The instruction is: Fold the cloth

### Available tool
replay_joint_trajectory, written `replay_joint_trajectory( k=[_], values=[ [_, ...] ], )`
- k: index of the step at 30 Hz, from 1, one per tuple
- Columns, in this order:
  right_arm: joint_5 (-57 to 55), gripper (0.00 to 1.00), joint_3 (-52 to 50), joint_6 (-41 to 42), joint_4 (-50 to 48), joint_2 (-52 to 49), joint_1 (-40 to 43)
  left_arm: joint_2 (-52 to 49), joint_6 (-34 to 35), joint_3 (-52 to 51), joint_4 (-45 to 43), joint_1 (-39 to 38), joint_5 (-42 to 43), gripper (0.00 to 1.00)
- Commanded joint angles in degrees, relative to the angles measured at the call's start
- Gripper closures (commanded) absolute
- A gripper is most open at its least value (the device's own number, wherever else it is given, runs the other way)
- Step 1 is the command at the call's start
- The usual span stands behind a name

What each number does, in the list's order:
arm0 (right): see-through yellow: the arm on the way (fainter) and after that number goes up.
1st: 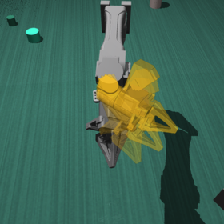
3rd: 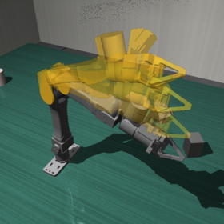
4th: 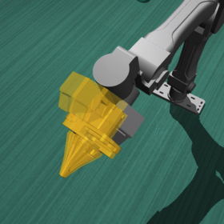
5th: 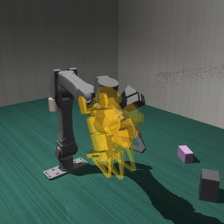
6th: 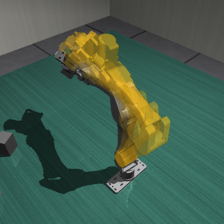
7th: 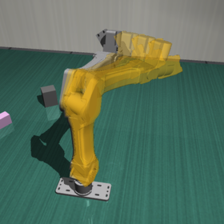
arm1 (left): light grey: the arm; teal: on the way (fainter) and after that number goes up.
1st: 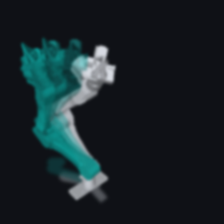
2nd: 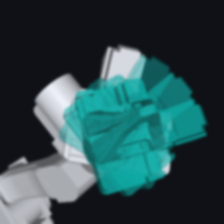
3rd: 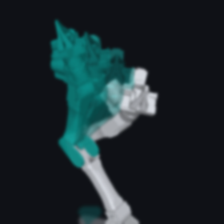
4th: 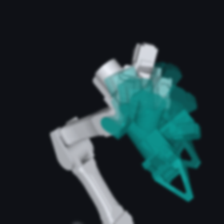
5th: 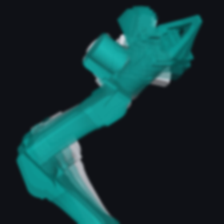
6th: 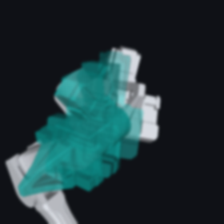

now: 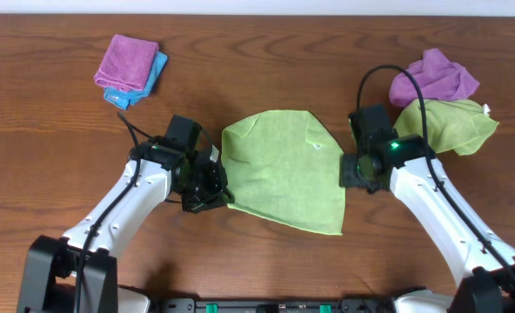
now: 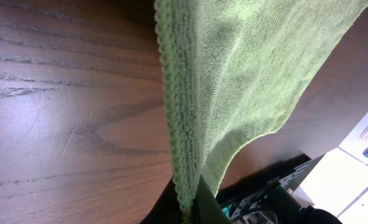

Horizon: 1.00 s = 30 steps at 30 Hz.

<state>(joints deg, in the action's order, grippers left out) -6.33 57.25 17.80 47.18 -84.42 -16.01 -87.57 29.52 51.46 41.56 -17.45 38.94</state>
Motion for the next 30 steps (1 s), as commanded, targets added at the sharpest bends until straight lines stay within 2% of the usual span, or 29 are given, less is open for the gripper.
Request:
replay_joint_trajectory(
  k=[1, 6, 12, 22, 30],
  values=[
    [2.27, 0.41, -0.04, -5.77, -5.57, -0.33, -1.29, 0.74, -1.27, 0.55, 0.20, 0.17, -0.59, 0.94],
    [2.25, 0.41, -0.04, -10.08, -16.11, -5.09, -3.67, 0.74, -1.22, 0.55, 0.24, 0.17, -0.50, 0.94],
    [2.16, 0.42, 0.28, -11.32, -25.14, -12.72, -6.25, 0.74, -0.72, 0.55, 0.24, 0.17, -0.35, 0.94],
    [0.09, 0.48, 2.34, -11.69, -29.94, -19.41, -7.69, 0.74, 0.31, 0.55, 0.24, 0.17, 0.74, 0.94],
    [-1.42, 0.53, 2.36, -11.69, -32.17, -19.87, -7.69, 0.74, 0.31, 0.55, 0.24, 0.17, 1.18, 0.94]
  ],
)
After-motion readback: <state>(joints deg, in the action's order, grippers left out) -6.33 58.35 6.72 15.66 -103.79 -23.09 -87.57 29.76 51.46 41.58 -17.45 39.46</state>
